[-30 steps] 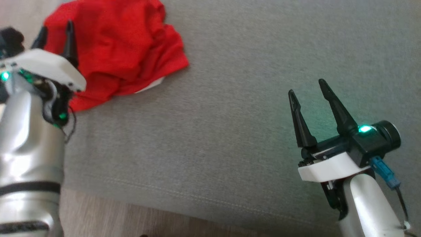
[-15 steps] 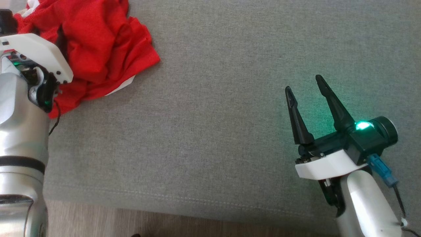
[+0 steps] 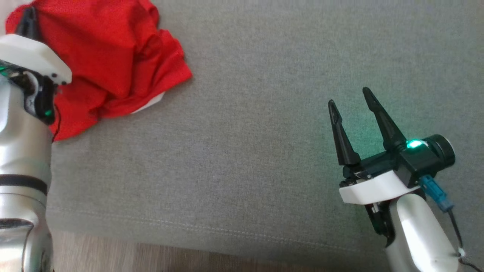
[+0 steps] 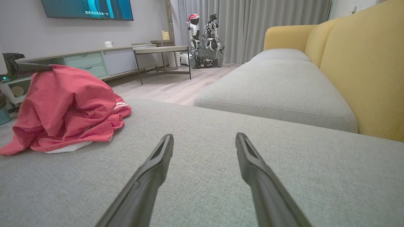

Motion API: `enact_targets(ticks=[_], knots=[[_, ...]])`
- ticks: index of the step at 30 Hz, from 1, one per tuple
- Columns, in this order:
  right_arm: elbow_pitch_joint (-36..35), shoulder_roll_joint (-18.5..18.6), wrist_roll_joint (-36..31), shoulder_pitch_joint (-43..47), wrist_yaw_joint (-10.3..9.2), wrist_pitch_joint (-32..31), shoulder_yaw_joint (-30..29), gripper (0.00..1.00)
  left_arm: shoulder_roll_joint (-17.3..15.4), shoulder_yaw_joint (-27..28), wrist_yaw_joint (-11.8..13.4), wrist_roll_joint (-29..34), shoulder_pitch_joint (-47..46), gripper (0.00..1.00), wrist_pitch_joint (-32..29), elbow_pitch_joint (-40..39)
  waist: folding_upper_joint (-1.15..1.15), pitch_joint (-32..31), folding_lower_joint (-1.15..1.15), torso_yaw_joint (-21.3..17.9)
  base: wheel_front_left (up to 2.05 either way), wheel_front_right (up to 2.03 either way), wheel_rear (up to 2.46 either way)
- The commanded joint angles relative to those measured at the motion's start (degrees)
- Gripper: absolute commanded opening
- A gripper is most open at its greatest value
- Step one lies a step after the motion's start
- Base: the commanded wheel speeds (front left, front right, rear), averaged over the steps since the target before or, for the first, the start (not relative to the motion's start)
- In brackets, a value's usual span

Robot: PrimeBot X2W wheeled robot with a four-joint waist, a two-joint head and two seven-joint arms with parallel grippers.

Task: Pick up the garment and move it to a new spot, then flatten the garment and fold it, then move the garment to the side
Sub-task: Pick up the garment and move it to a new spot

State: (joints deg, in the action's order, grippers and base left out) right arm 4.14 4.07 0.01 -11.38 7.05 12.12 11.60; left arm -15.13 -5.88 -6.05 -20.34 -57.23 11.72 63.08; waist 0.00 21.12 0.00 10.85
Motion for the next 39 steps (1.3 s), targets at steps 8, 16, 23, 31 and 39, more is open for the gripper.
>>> enact_targets(ticks=[8, 16, 23, 31, 39], knots=[[1.2, -1.1, 2.3, 0.1, 0.44, 2.0, 1.1, 1.0, -2.6, 3.5, -0.3, -1.1, -2.3, 0.0, 3.2, -16.7, 0.0, -7.7, 0.0, 1.0, 0.0, 0.0, 0.0], [2.4, -1.2, 5.9, 0.2, 0.44, 2.8, 0.6, 1.0, 1.5, 1.3, -0.4, -1.5, 0.4, 0.0, 0.9, -32.4, 0.0, -12.0, 0.0, -1.3, 0.0, 0.0, 0.0], [0.6, -1.2, 7.5, -0.2, 0.44, 2.9, -1.1, 1.0, 5.5, -2.3, 0.9, -2.0, 2.3, 0.0, -5.9, -42.2, 0.0, -12.5, 0.0, -5.4, 0.0, 0.0, 0.0], [-3.4, -1.2, 8.9, -2.1, 0.44, 2.9, -2.0, 1.0, 9.6, -7.5, 3.8, -0.5, 4.1, 0.0, -9.7, -46.2, 0.0, -9.8, 0.0, -15.4, 0.0, 0.0, 0.0], [-8.0, -1.2, 11.4, -4.5, 0.44, 2.9, -2.3, 1.0, 12.0, -15.2, 6.4, 0.2, 3.2, 0.0, -7.7, -39.5, 0.0, -4.8, 0.0, -26.6, 0.0, 0.0, 0.0]])
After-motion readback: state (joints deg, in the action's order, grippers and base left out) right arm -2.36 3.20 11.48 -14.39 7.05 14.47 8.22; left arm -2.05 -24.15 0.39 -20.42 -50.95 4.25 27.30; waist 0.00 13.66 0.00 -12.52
